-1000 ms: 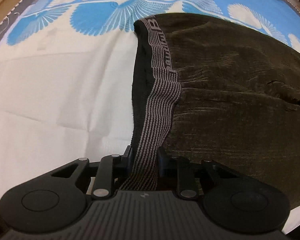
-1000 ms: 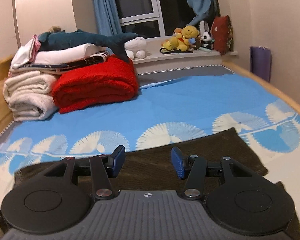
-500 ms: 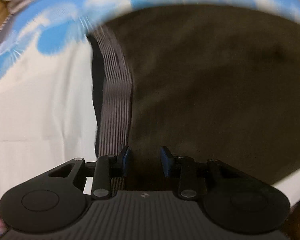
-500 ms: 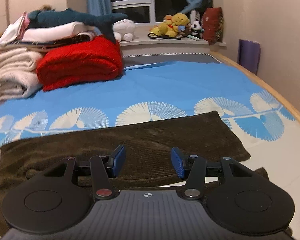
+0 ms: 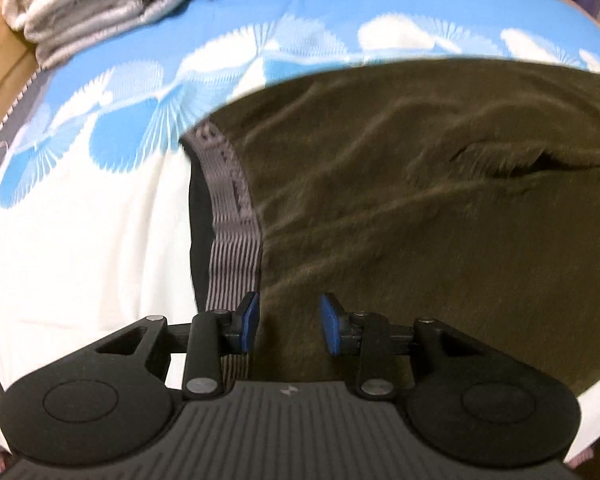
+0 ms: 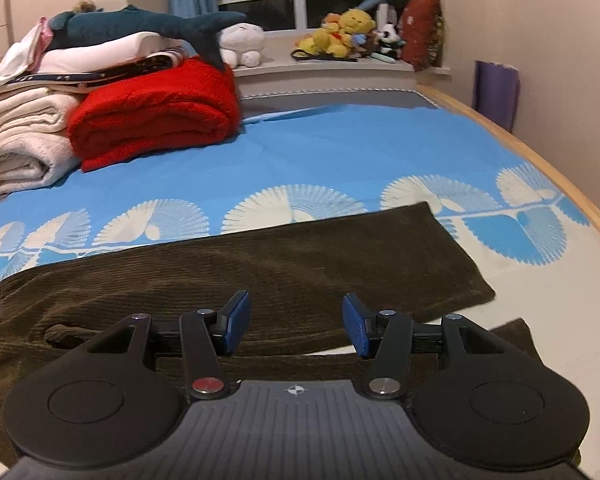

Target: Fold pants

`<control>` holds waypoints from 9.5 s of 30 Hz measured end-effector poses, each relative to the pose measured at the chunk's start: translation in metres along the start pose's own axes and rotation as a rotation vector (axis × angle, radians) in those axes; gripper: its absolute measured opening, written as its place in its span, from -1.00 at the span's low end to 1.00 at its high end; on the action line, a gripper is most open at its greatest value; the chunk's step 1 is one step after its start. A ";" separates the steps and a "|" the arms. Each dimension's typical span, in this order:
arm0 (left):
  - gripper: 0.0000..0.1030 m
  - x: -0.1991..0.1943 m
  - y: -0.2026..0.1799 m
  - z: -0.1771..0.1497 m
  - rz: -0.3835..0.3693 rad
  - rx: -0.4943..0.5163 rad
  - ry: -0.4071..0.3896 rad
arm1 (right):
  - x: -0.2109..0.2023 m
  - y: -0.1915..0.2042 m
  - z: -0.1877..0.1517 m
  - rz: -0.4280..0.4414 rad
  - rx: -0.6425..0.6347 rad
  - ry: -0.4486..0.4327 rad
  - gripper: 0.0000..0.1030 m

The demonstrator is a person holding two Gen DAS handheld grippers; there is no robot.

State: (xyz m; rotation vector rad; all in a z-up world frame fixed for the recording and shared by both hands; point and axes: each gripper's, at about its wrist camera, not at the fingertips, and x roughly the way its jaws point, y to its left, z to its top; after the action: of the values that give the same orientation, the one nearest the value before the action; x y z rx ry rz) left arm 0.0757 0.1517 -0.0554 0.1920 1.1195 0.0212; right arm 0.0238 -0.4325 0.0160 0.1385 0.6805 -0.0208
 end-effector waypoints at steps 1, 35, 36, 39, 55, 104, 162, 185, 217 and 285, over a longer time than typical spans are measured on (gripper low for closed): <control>-0.26 -0.004 -0.002 0.003 0.008 -0.003 -0.033 | 0.000 -0.003 -0.001 -0.010 0.009 -0.001 0.03; -0.78 0.006 -0.030 0.058 -0.084 -0.088 -0.136 | 0.031 0.013 0.010 -0.059 -0.048 0.045 -0.78; -0.78 0.009 -0.029 0.059 -0.077 -0.092 -0.126 | 0.032 0.014 0.011 -0.055 -0.045 0.044 -0.78; -0.78 0.015 -0.029 0.061 -0.065 -0.097 -0.106 | 0.036 0.017 0.013 -0.041 -0.048 0.044 -0.78; -1.00 0.021 -0.046 0.071 -0.126 -0.070 -0.092 | 0.041 0.030 0.026 0.026 -0.044 0.007 -1.00; -0.70 0.170 0.024 0.165 -0.061 -0.208 -0.111 | 0.078 0.022 0.027 0.025 -0.129 0.096 -0.99; -0.60 0.017 0.057 -0.017 -0.008 -0.437 -0.002 | 0.194 -0.065 -0.017 0.120 0.657 0.215 -0.81; -0.62 0.011 0.052 -0.011 -0.007 -0.417 0.006 | 0.189 -0.060 -0.003 0.091 0.659 0.163 -0.96; -0.28 -0.018 0.038 -0.011 0.002 -0.378 -0.051 | 0.054 -0.270 -0.102 -0.153 1.025 0.234 -0.74; 0.14 0.017 0.120 -0.067 -0.139 -0.637 0.199 | 0.014 -0.228 -0.131 -0.514 0.982 0.376 -0.54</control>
State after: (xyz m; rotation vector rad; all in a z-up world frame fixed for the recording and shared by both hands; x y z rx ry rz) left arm 0.0325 0.2811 -0.0796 -0.4657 1.2677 0.2743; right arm -0.0615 -0.6407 -0.1209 0.9236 1.0210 -0.8477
